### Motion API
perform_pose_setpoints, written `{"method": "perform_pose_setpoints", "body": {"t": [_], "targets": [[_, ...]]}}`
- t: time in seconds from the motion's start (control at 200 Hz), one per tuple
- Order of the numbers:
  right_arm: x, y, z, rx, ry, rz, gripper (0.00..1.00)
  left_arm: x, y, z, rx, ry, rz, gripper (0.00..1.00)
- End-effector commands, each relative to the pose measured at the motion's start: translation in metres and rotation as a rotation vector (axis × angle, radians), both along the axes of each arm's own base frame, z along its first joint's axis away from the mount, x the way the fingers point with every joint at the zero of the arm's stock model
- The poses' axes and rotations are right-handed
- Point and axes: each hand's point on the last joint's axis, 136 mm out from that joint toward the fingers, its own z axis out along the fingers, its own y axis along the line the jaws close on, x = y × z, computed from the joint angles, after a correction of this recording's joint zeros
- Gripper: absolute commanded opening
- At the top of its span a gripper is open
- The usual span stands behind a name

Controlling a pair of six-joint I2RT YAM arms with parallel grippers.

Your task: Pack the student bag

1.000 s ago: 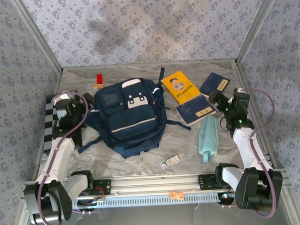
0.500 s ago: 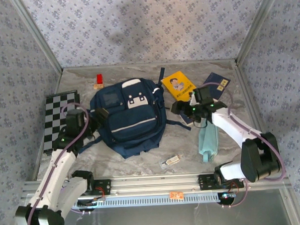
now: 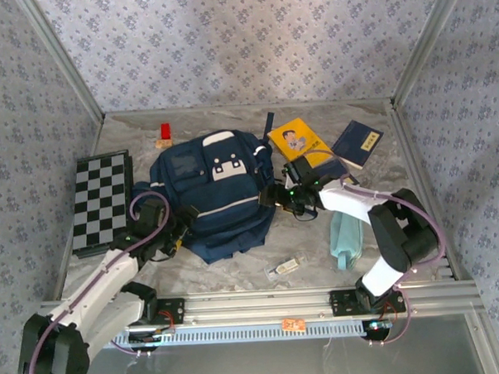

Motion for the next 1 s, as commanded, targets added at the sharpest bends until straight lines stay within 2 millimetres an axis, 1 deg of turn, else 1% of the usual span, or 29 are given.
{"method": "perform_pose_setpoints", "body": {"t": [0.0,0.07,0.145,0.25,0.31,0.355,0.52,0.62,0.66,0.715,0.8,0.85,0.905,0.944,0.969,0.994], "targets": [[0.013,0.013,0.002,0.034,-0.025,-0.001,0.71,0.01,-0.008,0.0,-0.03,-0.022,0.005,1.0],[0.013,0.016,0.001,0.038,-0.029,0.01,0.62,0.015,-0.008,0.0,-0.019,-0.034,0.006,1.0],[0.012,0.02,0.0,0.059,-0.03,0.031,0.45,0.021,-0.007,-0.002,0.001,-0.042,0.01,1.0],[0.007,0.023,0.0,0.072,-0.026,0.058,0.33,0.03,-0.005,0.001,0.047,-0.056,-0.002,1.0],[0.002,0.025,0.002,0.077,-0.029,0.07,0.22,0.038,-0.007,0.004,0.059,-0.082,-0.014,1.0],[-0.003,0.028,0.005,0.087,-0.036,0.082,0.18,0.042,-0.007,0.007,0.067,-0.089,-0.016,1.0],[-0.021,0.043,0.018,0.098,-0.058,0.142,0.17,0.065,-0.006,0.025,0.118,-0.15,-0.03,1.0],[-0.027,0.05,0.023,0.088,-0.082,0.158,0.17,0.081,-0.006,0.038,0.137,-0.197,-0.035,1.0],[-0.028,0.054,0.023,0.1,-0.087,0.156,0.16,0.087,-0.004,0.039,0.148,-0.199,-0.035,1.0],[-0.03,0.068,0.025,0.133,-0.09,0.173,0.15,0.094,0.0,0.039,0.155,-0.189,-0.025,1.0],[-0.032,0.084,0.024,0.131,-0.088,0.189,0.18,0.102,0.008,0.037,0.173,-0.173,-0.013,1.0],[-0.029,0.094,0.027,0.139,-0.104,0.189,0.19,0.108,0.013,0.036,0.187,-0.176,-0.013,1.0],[-0.028,0.107,0.035,0.167,-0.127,0.211,0.22,0.115,0.019,0.038,0.2,-0.181,-0.021,1.0],[-0.027,0.112,0.04,0.168,-0.135,0.225,0.28,0.119,0.024,0.039,0.218,-0.178,-0.039,1.0],[-0.024,0.113,0.047,0.163,-0.151,0.229,0.34,0.122,0.028,0.042,0.231,-0.177,-0.045,1.0],[-0.022,0.112,0.051,0.152,-0.162,0.23,0.38,0.123,0.033,0.043,0.245,-0.167,-0.046,1.0]]}}
